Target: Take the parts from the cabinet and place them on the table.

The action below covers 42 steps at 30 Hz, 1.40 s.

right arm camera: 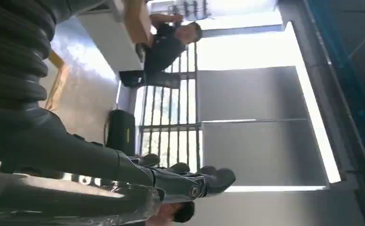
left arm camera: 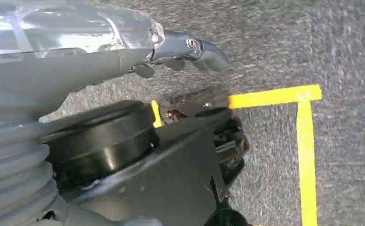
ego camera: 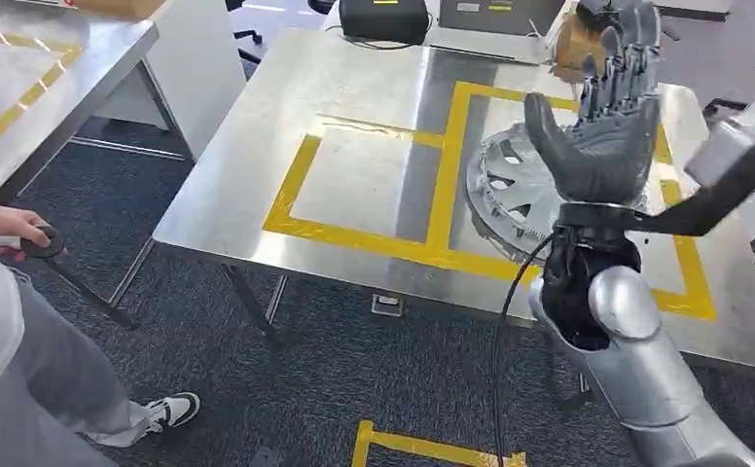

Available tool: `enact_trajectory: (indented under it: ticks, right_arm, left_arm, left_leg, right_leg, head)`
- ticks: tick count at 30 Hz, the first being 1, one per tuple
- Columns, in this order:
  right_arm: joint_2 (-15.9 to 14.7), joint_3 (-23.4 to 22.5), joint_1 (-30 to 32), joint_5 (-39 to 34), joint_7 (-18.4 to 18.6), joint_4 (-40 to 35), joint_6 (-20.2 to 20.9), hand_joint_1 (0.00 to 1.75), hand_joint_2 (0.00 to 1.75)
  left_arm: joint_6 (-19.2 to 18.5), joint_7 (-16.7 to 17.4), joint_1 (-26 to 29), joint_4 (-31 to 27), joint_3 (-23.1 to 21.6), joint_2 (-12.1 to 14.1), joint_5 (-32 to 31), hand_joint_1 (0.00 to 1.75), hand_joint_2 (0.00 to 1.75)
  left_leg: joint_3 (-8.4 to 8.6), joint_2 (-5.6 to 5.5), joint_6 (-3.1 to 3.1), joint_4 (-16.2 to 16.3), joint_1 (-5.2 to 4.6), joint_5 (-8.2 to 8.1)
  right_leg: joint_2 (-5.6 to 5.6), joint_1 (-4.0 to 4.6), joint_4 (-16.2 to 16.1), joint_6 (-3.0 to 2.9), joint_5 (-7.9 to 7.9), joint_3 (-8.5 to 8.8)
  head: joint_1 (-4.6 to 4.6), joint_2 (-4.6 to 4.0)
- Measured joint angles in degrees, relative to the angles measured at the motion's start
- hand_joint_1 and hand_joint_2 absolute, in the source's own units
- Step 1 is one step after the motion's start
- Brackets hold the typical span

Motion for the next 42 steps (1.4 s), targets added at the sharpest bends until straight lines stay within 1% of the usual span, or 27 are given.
enact_trajectory:
  ticks: [3, 6, 8, 12, 14, 18, 24, 25, 29, 33, 37, 42]
  right_arm:
    - [-1.18, -2.14, 2.98, -0.79, -1.09, -7.35, -0.07, 0.0, 1.75]
    - [-2.03, -3.62, 6.17, -0.09, -2.86, -12.77, -0.44, 0.0, 1.75]
    - [-2.6, -4.5, 9.6, 4.12, -4.13, -16.48, -1.16, 0.0, 1.75]
    - [-3.67, -4.91, 17.68, 13.91, -4.79, -24.08, -1.68, 0.0, 1.75]
    - [-3.93, -4.91, 20.76, 16.13, -4.98, -26.68, -2.12, 0.0, 1.75]
    - [-4.48, -5.64, 25.3, 16.33, -5.38, -30.09, -2.38, 0.0, 1.75]
    - [-4.85, -6.34, 28.0, 16.06, -5.42, -33.17, -2.4, 0.0, 1.75]
    - [-4.87, -6.36, 28.21, 16.0, -5.42, -33.47, -2.4, 0.0, 1.75]
    - [-5.11, -6.44, 29.47, 15.83, -5.51, -34.54, -2.4, 0.0, 1.75]
    - [-5.16, -6.36, 30.34, 17.9, -5.86, -35.77, -2.34, 0.0, 1.75]
    - [-5.31, -6.36, 30.31, 18.62, -4.83, -36.31, -2.4, 0.0, 1.75]
    - [-5.33, -6.42, 30.11, 18.45, -4.24, -36.31, -2.4, 0.0, 1.75]
  left_arm:
    - [0.04, 0.0, 0.1, 0.02, 0.65, 0.02, 0.83, 0.0, 1.75]
    - [0.29, -0.07, 0.1, 0.02, 1.14, 0.09, 1.84, 0.0, 1.75]
    - [0.81, 0.15, 0.1, 0.02, 1.75, 0.17, 2.69, 0.0, 1.75]
    - [1.64, 1.27, 0.12, 0.04, 2.45, 0.59, 3.83, 0.0, 1.75]
    - [1.97, 1.53, 0.13, 0.07, 2.95, 0.83, 4.2, 0.0, 1.75]
    - [1.99, 1.55, 0.12, 0.17, 3.87, 1.18, 4.61, 0.0, 1.75]
    - [1.99, 1.51, 0.12, 0.22, 4.65, 1.53, 4.81, 0.0, 1.75]
    - [1.97, 1.4, 0.11, 0.22, 4.81, 1.57, 4.87, 0.0, 0.0]
    - [1.51, 0.66, 0.11, 0.22, 5.29, 1.73, 5.66, 0.0, 0.0]
    - [1.66, 0.17, 0.11, 0.2, 6.03, 1.79, 6.58, 0.0, 0.0]
    - [2.23, -0.35, 0.1, 0.2, 6.62, 1.81, 6.99, 0.0, 0.0]
    - [2.84, 0.39, 0.1, 0.22, 6.71, 1.81, 7.02, 0.0, 0.0]
  left_leg:
    - [0.01, 0.06, 0.0, 0.0, -0.01, 0.0]
    - [0.06, 0.11, 0.01, 0.01, 0.0, 0.0]
    - [0.06, 0.08, 0.0, 0.0, 0.02, 0.0]
    - [0.08, 0.26, -0.08, -0.01, 0.03, -0.08]
    - [0.09, 0.38, -0.1, -0.02, 0.03, -0.12]
    - [0.12, 0.61, -0.09, -0.03, 0.03, -0.13]
    - [0.23, 1.28, -0.07, -0.05, 0.02, -0.14]
    - [0.25, 1.38, -0.07, -0.05, 0.02, -0.15]
    - [0.29, 1.52, -0.06, -0.05, 0.02, -0.19]
    - [0.31, 1.6, -0.06, -0.05, 0.02, -0.22]
    - [0.32, 1.68, -0.07, -0.06, 0.02, -0.22]
    - [0.33, 1.72, -0.06, -0.06, 0.02, -0.22]
  right_leg:
    - [0.01, 0.0, -0.01, 0.01, 0.01, 0.01]
    - [0.01, 0.0, -0.02, 0.01, 0.01, 0.02]
    - [-0.02, 0.02, -0.02, 0.04, -0.02, 0.07]
    - [0.02, 0.02, -0.02, 0.04, -0.06, 0.07]
    - [0.06, 0.02, -0.01, 0.0, -0.1, 0.07]
    - [0.15, 0.02, -0.01, 0.06, -0.13, 0.06]
    - [0.54, 0.02, -0.01, 0.1, -0.1, 0.06]
    - [0.61, 0.02, -0.01, 0.13, -0.08, 0.06]
    - [0.74, 0.02, -0.01, 0.14, -0.07, 0.06]
    - [0.81, 0.02, -0.01, 0.14, -0.07, 0.06]
    - [0.89, 0.02, 0.0, 0.14, -0.07, 0.06]
    - [0.92, 0.02, 0.0, 0.14, -0.07, 0.06]
  head:
    - [0.0, 0.0]
    - [0.0, 0.0]
    - [0.0, 0.0]
    - [0.0, 0.0]
    - [0.0, 0.0]
    - [0.0, 0.0]
    - [0.0, 0.0]
    - [-0.02, 0.0]
    - [0.0, 0.0]
    - [-0.02, 0.0]
    - [0.0, 0.0]
    - [-0.02, 0.0]
